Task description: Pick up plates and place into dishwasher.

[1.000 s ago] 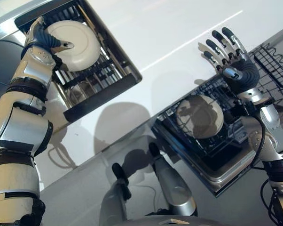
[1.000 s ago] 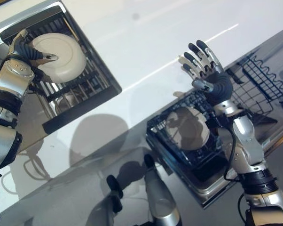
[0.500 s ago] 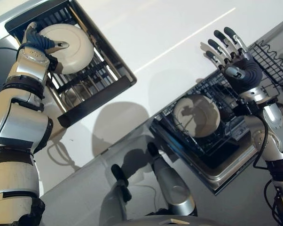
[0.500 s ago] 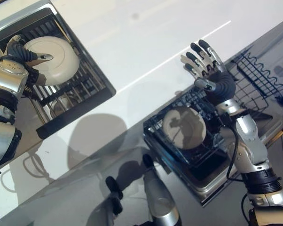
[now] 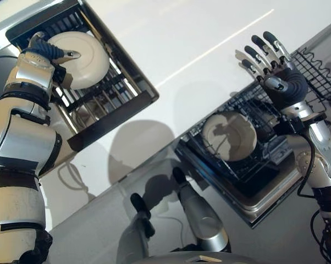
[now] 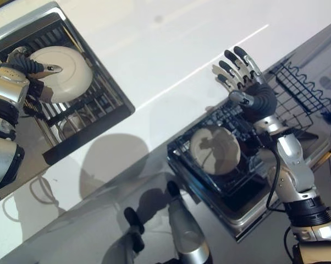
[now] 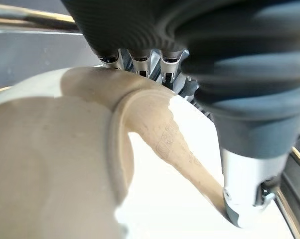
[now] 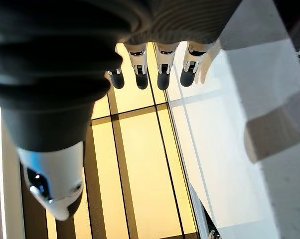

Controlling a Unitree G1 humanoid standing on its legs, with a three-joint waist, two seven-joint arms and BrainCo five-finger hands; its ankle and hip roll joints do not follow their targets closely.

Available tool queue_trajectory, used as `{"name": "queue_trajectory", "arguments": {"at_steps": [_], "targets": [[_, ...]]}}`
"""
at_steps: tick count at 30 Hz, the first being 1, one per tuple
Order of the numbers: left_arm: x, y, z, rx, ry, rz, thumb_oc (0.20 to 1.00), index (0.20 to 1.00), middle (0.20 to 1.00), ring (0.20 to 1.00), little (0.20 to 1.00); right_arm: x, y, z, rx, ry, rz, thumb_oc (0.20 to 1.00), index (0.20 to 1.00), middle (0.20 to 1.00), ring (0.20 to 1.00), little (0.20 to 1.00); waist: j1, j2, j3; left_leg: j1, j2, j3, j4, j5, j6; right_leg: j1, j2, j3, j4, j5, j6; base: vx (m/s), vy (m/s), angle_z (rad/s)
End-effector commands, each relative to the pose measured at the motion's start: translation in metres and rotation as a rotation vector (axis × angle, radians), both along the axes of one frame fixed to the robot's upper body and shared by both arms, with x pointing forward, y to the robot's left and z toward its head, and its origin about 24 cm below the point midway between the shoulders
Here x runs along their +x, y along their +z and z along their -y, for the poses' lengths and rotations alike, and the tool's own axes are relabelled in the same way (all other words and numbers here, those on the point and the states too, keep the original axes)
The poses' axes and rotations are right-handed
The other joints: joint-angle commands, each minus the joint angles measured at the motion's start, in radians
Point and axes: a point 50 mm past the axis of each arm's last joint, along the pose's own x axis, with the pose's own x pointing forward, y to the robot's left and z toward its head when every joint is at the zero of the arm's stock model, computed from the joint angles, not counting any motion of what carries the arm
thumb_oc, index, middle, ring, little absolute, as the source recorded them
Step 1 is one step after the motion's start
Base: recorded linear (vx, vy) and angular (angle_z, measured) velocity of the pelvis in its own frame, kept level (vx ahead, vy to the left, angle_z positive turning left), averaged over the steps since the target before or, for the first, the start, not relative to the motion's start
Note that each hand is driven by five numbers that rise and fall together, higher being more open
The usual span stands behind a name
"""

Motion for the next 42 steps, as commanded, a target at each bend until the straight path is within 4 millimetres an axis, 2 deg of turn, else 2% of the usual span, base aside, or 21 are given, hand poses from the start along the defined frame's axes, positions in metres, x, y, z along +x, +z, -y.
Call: {"name": "queue_trajectory", "arguments": {"at_steps": [1,5,9,13,18,26,31,35,42], "targets": [[-0.001,-0.063,0.006,-0.258,-0.083,-0.179,1.0,1.0,1.0,1.0,1.0,0.001,0.036,0.001,0.053,0.007,0.15,1.0,1.0,1.0,1.0,1.0,-0.038,-0.037,0.037,-0.08,0.043,-0.011,0.05,-0.007,0.009,-0.027,-0.035,-0.06,0.008,-0.048,0.008,0.0,0.0,0.0],[-0.002,-0.078,0.012,-0.332,-0.144,-0.221,1.0,1.0,1.0,1.0,1.0,0.002,0.036,0.0,0.045,0.01,0.147,1.0,1.0,1.0,1.0,1.0,-0.036,-0.028,0.034,-0.066,0.04,-0.008,0.052,-0.012,0.01,-0.015,-0.038,-0.06,0.008,-0.053,0.008,0.02,0.021,-0.02],[-0.002,-0.082,0.014,-0.345,-0.175,-0.23,1.0,1.0,1.0,1.0,1.0,0.001,0.036,0.0,0.042,0.01,0.143,1.0,1.0,1.0,1.0,1.0,-0.034,-0.023,0.032,-0.057,0.038,-0.008,0.052,-0.015,0.012,-0.006,-0.041,-0.061,0.007,-0.054,0.009,0.0,0.0,0.0],[0.0,-0.092,0.03,-0.389,-0.32,-0.283,1.0,1.0,1.0,1.0,1.0,0.0,0.03,0.001,0.027,0.013,0.127,1.0,1.0,1.0,1.0,1.0,-0.026,-0.002,0.019,-0.029,0.033,-0.008,0.048,-0.025,0.015,0.024,-0.048,-0.064,-0.004,-0.057,0.012,0.04,0.047,0.0],[0.0,-0.103,0.048,-0.497,-0.417,-0.294,1.0,1.0,1.0,1.0,1.0,0.001,0.022,-0.001,0.019,0.016,0.113,1.0,1.0,1.0,1.0,1.0,-0.014,0.015,0.006,-0.005,0.031,-0.007,0.048,-0.039,0.019,0.055,-0.053,-0.07,-0.014,-0.063,0.016,0.02,0.016,0.01],[-0.01,-0.13,0.051,-0.521,-0.469,-0.398,1.0,1.0,1.0,1.0,1.0,0.002,0.016,-0.003,0.009,0.009,0.075,1.0,1.0,1.0,1.0,1.0,0.004,0.03,-0.033,0.039,0.02,-0.015,0.058,-0.068,0.026,0.115,-0.062,-0.072,-0.034,-0.07,0.026,0.06,0.01,0.02],[-0.013,-0.135,0.047,-0.563,-0.457,-0.385,1.0,1.0,1.0,1.0,1.0,0.0,0.009,-0.002,0.009,-0.001,0.053,1.0,1.0,1.0,1.0,1.0,0.012,0.039,-0.05,0.054,0.015,-0.017,0.054,-0.072,0.028,0.131,-0.064,-0.067,-0.041,-0.069,0.032,0.06,-0.003,0.03],[-0.015,-0.139,0.05,-0.665,-0.462,-0.357,1.0,1.0,1.0,1.0,1.0,-0.001,0.006,-0.002,0.008,-0.003,0.04,1.0,1.0,1.0,1.0,1.0,0.009,0.045,-0.052,0.062,0.012,-0.017,0.053,-0.074,0.028,0.135,-0.064,-0.061,-0.038,-0.069,0.037,0.05,0.012,0.0],[-0.012,-0.142,0.066,-0.912,-0.492,-0.271,1.0,1.0,1.0,1.0,1.0,0.002,0.004,-0.002,-0.015,0.0,0.025,1.0,1.0,1.0,1.0,1.0,0.002,0.052,-0.05,0.067,0.005,-0.024,0.058,-0.078,0.028,0.134,-0.062,-0.043,-0.027,-0.074,0.041,0.04,0.028,0.0]]}}
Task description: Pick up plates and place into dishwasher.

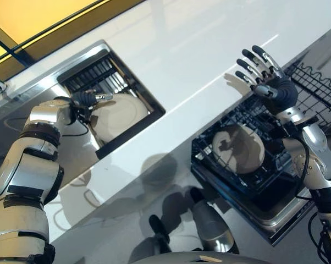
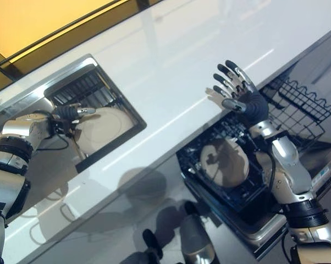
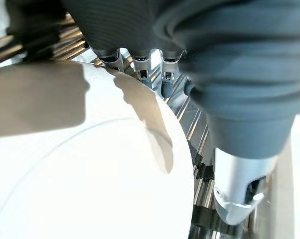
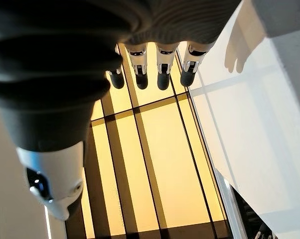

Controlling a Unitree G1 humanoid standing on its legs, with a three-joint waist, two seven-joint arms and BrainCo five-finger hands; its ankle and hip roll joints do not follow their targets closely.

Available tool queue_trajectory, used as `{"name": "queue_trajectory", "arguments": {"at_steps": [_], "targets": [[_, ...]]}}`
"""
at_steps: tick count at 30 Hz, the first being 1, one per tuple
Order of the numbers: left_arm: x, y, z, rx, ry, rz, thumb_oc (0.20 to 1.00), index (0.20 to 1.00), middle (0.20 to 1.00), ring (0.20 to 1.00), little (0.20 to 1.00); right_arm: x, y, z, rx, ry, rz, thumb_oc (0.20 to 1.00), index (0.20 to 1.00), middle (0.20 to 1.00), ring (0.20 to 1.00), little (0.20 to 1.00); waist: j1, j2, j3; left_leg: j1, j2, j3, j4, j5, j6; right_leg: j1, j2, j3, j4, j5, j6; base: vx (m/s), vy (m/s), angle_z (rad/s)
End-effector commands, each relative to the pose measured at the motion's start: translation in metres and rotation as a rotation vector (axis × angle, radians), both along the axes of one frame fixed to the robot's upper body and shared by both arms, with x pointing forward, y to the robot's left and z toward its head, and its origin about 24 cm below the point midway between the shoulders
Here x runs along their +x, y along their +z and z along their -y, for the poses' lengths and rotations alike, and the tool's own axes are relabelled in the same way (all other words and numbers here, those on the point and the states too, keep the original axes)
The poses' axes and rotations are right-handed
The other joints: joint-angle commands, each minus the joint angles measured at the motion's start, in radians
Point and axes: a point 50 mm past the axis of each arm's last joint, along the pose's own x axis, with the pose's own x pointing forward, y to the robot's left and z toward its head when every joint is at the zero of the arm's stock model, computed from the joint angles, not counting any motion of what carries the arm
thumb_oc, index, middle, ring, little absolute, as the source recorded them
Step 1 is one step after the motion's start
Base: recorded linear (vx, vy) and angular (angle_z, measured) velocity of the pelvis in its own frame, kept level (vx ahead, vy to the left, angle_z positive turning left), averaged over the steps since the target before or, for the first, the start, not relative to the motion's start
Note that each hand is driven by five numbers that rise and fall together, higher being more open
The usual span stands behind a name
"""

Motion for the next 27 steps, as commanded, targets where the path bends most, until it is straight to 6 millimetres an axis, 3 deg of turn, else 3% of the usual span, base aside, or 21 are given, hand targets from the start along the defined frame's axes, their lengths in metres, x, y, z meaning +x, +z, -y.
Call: {"name": "queue_trajectory", "arguments": {"at_steps": [1,7,15,16,17,18,27], "targets": [[0.002,-0.031,0.046,-0.33,-0.124,-0.051,1.0,1.0,1.0,1.0,1.0,-0.002,0.019,-0.001,0.024,0.008,0.114,1.0,1.0,1.0,1.0,1.0,-0.006,-0.053,0.012,-0.106,0.023,-0.028,0.133,-0.081,0.021,-0.026,-0.046,-0.039,0.022,-0.051,0.024,0.0,0.0,0.0],[0.004,-0.027,0.042,-0.436,-0.042,-0.052,1.0,1.0,1.0,1.0,1.0,-0.002,0.023,-0.009,0.034,0.036,0.13,1.0,1.0,1.0,1.0,1.0,-0.016,-0.073,0.024,-0.113,0.031,-0.022,0.131,-0.079,0.019,-0.043,-0.042,-0.035,0.034,-0.051,0.03,-0.02,-0.009,-0.01],[0.001,-0.029,0.038,-0.512,-0.03,-0.047,1.0,1.0,1.0,1.0,1.0,-0.005,0.021,-0.007,0.029,0.053,0.122,1.0,1.0,1.0,1.0,1.0,-0.025,-0.074,0.022,-0.109,0.033,-0.013,0.136,-0.08,0.017,-0.044,-0.047,-0.031,0.039,-0.049,0.035,0.0,0.001,-0.01],[0.001,-0.03,0.038,-0.511,-0.028,-0.046,0.821,0.821,0.821,0.821,0.821,-0.005,0.021,-0.006,0.025,0.056,0.122,1.0,1.0,1.0,1.0,1.0,-0.026,-0.072,0.022,-0.109,0.032,-0.014,0.137,-0.079,0.017,-0.043,-0.047,-0.032,0.039,-0.049,0.035,0.0,0.0,0.0],[0.001,-0.03,0.038,-0.519,-0.03,-0.043,0.58,0.58,0.58,0.58,0.58,-0.005,0.021,-0.007,0.024,0.057,0.123,1.0,1.0,1.0,1.0,1.0,-0.025,-0.071,0.022,-0.108,0.032,-0.015,0.135,-0.078,0.017,-0.044,-0.047,-0.031,0.039,-0.049,0.036,0.0,0.0,0.0],[0.001,-0.029,0.038,-0.528,-0.032,-0.039,0.2,0.2,0.2,0.2,0.2,-0.005,0.021,-0.007,0.024,0.057,0.12,1.0,1.0,1.0,1.0,1.0,-0.025,-0.071,0.021,-0.107,0.032,-0.015,0.134,-0.078,0.016,-0.042,-0.048,-0.032,0.039,-0.05,0.036,0.0,0.0,0.0],[-0.001,-0.03,0.036,-0.543,-0.031,-0.037,0.2,0.2,0.2,0.2,0.2,-0.006,0.021,-0.01,0.027,0.065,0.12,1.0,1.0,1.0,1.0,1.0,-0.022,-0.069,0.019,-0.103,0.035,-0.014,0.131,-0.075,0.015,-0.035,-0.051,-0.039,0.032,-0.046,0.037,0.0,0.0,0.0]]}}
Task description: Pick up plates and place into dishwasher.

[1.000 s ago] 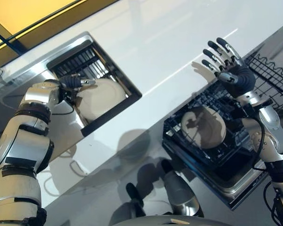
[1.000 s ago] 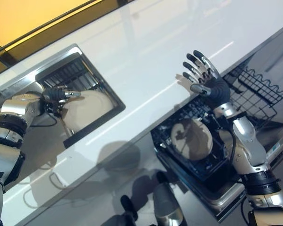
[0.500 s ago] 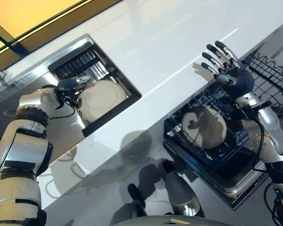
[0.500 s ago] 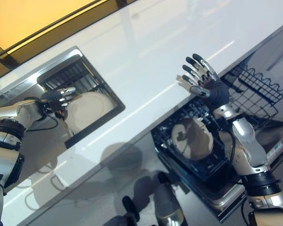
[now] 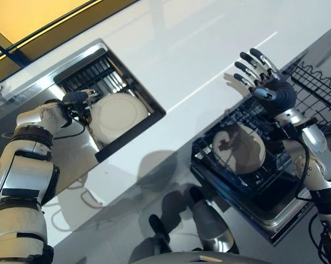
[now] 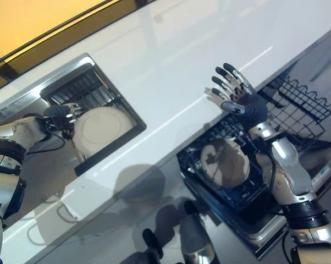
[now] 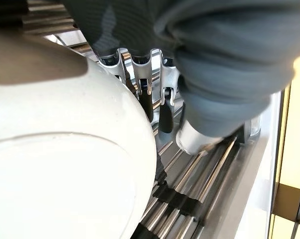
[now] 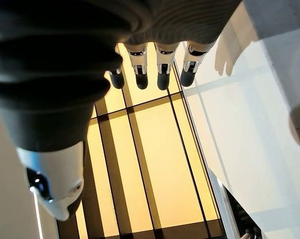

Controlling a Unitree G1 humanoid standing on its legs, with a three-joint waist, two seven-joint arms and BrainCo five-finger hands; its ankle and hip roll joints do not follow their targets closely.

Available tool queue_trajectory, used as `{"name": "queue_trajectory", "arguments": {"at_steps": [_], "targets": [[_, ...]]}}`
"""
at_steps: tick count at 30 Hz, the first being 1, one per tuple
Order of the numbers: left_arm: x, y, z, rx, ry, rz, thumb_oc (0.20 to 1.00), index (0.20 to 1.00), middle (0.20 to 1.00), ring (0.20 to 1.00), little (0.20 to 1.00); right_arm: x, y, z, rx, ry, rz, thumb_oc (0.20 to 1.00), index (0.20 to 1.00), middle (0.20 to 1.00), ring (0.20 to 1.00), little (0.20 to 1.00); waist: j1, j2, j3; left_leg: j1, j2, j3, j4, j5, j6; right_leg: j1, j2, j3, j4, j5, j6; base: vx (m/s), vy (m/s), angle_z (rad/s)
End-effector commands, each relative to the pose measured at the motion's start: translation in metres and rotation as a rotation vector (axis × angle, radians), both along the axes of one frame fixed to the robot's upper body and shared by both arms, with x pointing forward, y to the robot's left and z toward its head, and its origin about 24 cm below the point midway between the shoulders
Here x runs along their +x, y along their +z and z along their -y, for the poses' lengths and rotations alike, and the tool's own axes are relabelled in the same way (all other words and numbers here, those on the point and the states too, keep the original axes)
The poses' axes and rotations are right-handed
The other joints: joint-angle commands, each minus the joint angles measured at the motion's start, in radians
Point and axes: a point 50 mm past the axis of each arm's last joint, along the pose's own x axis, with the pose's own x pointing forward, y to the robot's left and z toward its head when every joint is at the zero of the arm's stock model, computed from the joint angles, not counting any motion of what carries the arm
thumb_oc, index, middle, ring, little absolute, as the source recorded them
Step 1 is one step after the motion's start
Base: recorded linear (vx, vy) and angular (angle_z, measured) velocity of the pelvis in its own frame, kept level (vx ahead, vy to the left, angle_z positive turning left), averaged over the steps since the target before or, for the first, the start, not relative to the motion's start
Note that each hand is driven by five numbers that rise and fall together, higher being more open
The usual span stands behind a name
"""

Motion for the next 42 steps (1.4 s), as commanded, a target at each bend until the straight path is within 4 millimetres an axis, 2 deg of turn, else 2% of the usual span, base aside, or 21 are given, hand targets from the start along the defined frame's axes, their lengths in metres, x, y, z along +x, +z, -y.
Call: {"name": "queue_trajectory", "arguments": {"at_steps": [1,4,13,17,22,25,29,39,42], "targets": [[0.003,-0.032,0.046,-0.229,-0.178,-0.048,0.2,0.2,0.2,0.2,0.2,-0.005,0.024,-0.009,0.039,0.048,0.126,1.0,1.0,1.0,1.0,1.0,-0.018,-0.064,0.016,-0.105,0.037,-0.017,0.143,-0.073,0.013,-0.033,-0.054,-0.047,0.039,-0.047,0.04,0.0,0.0,0.0],[0.002,-0.031,0.043,-0.241,-0.181,-0.043,0.2,0.2,0.2,0.2,0.2,-0.005,0.023,-0.01,0.039,0.051,0.122,1.0,1.0,1.0,1.0,1.0,-0.016,-0.06,0.012,-0.099,0.036,-0.018,0.14,-0.073,0.013,-0.027,-0.056,-0.05,0.037,-0.048,0.04,0.0,0.0,0.0],[0.002,-0.03,0.052,-0.328,-0.23,0.0,0.2,0.2,0.2,0.2,0.2,-0.005,0.014,-0.009,0.051,0.048,0.09,1.0,1.0,1.0,1.0,1.0,-0.006,-0.048,-0.014,-0.083,0.033,-0.015,0.146,-0.08,0.014,-0.002,-0.063,-0.055,0.021,-0.044,0.043,0.02,-0.006,-0.01],[0.001,-0.028,0.072,-0.449,-0.348,0.064,0.2,0.2,0.2,0.2,0.2,-0.005,0.004,-0.005,0.07,0.05,0.062,1.0,1.0,1.0,1.0,1.0,-0.003,-0.043,-0.033,-0.067,0.033,-0.01,0.152,-0.094,0.015,0.024,-0.067,-0.06,0.009,-0.046,0.046,0.05,-0.007,0.01],[-0.008,-0.044,0.11,-0.477,-0.538,0.062,0.2,0.2,0.2,0.2,0.2,-0.004,-0.006,-0.008,0.074,0.033,0.034,1.0,1.0,1.0,1.0,1.0,0.017,-0.032,-0.053,-0.044,0.024,-0.021,0.141,-0.1,0.019,0.059,-0.068,-0.067,-0.01,-0.046,0.048,0.05,0.009,0.0],[-0.013,-0.053,0.122,-0.49,-0.581,0.054,0.2,0.2,0.2,0.2,0.2,-0.004,-0.011,-0.014,0.071,0.024,0.025,1.0,1.0,1.0,1.0,1.0,0.028,-0.03,-0.062,-0.034,0.02,-0.026,0.135,-0.103,0.023,0.074,-0.068,-0.071,-0.019,-0.046,0.05,0.02,0.002,0.02],[-0.016,-0.057,0.125,-0.495,-0.572,0.045,0.2,0.2,0.2,0.2,0.2,-0.005,-0.014,-0.016,0.075,0.012,0.014,1.0,1.0,1.0,1.0,1.0,0.037,-0.034,-0.073,-0.021,0.018,-0.027,0.123,-0.104,0.027,0.085,-0.068,-0.075,-0.028,-0.044,0.054,0.01,-0.009,0.09],[-0.021,-0.066,0.108,-0.443,-0.505,-0.003,0.2,0.2,0.2,0.2,0.2,-0.005,-0.018,-0.012,0.066,0.013,-0.013,1.0,1.0,1.0,1.0,1.0,0.046,-0.022,-0.089,-0.005,0.01,-0.031,0.111,-0.103,0.031,0.094,-0.07,-0.082,-0.027,-0.045,0.062,0.0,0.0,0.0],[-0.025,-0.071,0.106,-0.436,-0.511,-0.017,0.2,0.2,0.2,0.2,0.2,-0.006,-0.021,-0.013,0.013,0.001,-0.015,1.0,1.0,1.0,1.0,1.0,0.051,-0.019,-0.098,0.0,0.007,-0.034,0.108,-0.102,0.032,0.101,-0.071,-0.087,-0.031,-0.043,0.065,0.0,0.0,0.0]]}}
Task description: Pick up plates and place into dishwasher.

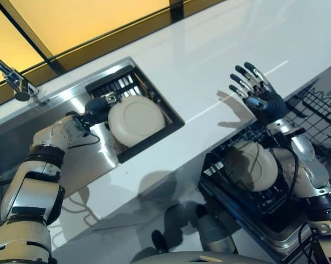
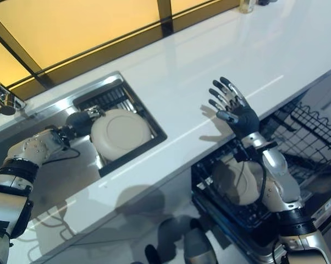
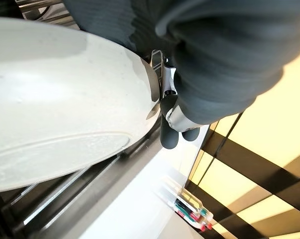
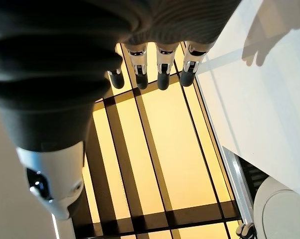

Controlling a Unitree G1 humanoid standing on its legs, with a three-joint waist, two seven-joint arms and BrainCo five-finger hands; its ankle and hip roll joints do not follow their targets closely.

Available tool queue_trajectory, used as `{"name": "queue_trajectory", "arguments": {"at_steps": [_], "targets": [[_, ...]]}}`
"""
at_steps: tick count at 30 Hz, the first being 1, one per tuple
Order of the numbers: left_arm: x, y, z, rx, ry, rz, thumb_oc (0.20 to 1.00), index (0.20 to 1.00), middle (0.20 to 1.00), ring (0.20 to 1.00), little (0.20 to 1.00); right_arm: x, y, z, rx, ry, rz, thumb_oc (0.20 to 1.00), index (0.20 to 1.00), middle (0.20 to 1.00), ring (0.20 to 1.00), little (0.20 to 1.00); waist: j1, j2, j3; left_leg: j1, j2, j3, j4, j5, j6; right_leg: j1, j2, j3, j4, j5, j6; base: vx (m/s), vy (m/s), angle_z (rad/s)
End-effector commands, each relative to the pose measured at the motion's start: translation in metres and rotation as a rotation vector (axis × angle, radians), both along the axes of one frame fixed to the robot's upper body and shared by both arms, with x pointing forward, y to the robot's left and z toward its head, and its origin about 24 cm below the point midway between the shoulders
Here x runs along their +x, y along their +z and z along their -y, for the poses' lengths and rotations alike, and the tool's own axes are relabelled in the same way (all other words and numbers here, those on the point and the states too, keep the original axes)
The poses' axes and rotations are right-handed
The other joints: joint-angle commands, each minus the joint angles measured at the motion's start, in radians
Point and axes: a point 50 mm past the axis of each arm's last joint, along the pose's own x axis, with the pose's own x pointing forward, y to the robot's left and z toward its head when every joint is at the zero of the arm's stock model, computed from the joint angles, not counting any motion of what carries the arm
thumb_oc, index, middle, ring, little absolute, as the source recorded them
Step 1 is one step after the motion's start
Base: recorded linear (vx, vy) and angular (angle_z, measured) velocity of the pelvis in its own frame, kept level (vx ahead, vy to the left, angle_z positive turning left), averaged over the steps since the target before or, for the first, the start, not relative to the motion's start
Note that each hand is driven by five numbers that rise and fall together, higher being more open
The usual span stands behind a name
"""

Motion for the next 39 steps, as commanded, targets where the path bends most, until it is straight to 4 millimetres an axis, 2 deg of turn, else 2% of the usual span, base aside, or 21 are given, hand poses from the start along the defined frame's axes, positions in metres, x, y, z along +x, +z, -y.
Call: {"name": "queue_trajectory", "arguments": {"at_steps": [1,9,18,24,32,39], "targets": [[-0.013,-0.04,0.062,-0.104,-0.255,-0.093,0.2,0.2,0.2,0.2,0.2,-0.004,0.009,-0.008,-0.08,0.018,0.077,1.0,1.0,1.0,1.0,1.0,-0.022,-0.01,-0.014,-0.125,0.016,-0.039,0.154,-0.084,0.023,-0.02,-0.054,-0.069,0.026,-0.022,0.046,0.0,0.0,0.0],[-0.019,-0.051,0.086,-0.145,-0.331,-0.076,0.2,0.2,0.2,0.2,0.2,-0.004,0.005,-0.033,-0.079,0.105,0.078,1.0,1.0,1.0,1.0,1.0,-0.002,-0.018,-0.029,-0.119,0.015,-0.049,0.149,-0.081,0.025,-0.002,-0.054,-0.089,0.014,-0.019,0.045,-0.01,-0.041,0.02],[-0.021,-0.056,0.105,-0.037,-0.412,-0.099,0.2,0.2,0.2,0.2,0.2,0.003,-0.005,-0.051,-0.044,0.112,0.016,1.0,1.0,1.0,1.0,1.0,0.024,-0.027,-0.065,-0.1,0.016,-0.044,0.164,-0.094,0.031,0.034,-0.053,-0.108,-0.007,-0.012,0.047,0.0,-0.051,0.01],[-0.026,-0.059,0.113,0.014,-0.45,-0.11,0.2,0.2,0.2,0.2,0.2,0.004,-0.019,-0.053,-0.018,0.089,-0.02,1.0,1.0,1.0,1.0,1.0,0.041,-0.033,-0.099,-0.088,0.015,-0.033,0.188,-0.114,0.035,0.057,-0.052,-0.112,-0.023,-0.005,0.051,0.01,-0.066,-0.01],[-0.029,-0.059,0.121,0.066,-0.497,-0.113,0.2,0.2,0.2,0.2,0.2,0.005,-0.027,-0.051,0.01,0.053,-0.035,1.0,1.0,1.0,1.0,1.0,0.054,-0.044,-0.126,-0.073,0.007,-0.022,0.211,-0.137,0.044,0.078,-0.044,-0.103,-0.037,0.008,0.056,-0.03,-0.046,0.0],[-0.041,-0.064,0.142,0.077,-0.597,-0.111,0.2,0.2,0.2,0.2,0.2,0.004,-0.032,-0.047,0.042,0.022,-0.028,1.0,1.0,1.0,1.0,1.0,0.058,-0.048,-0.146,-0.061,-0.006,-0.023,0.196,-0.136,0.052,0.08,-0.034,-0.089,-0.046,0.021,0.06,-0.02,-0.016,-0.02]]}}
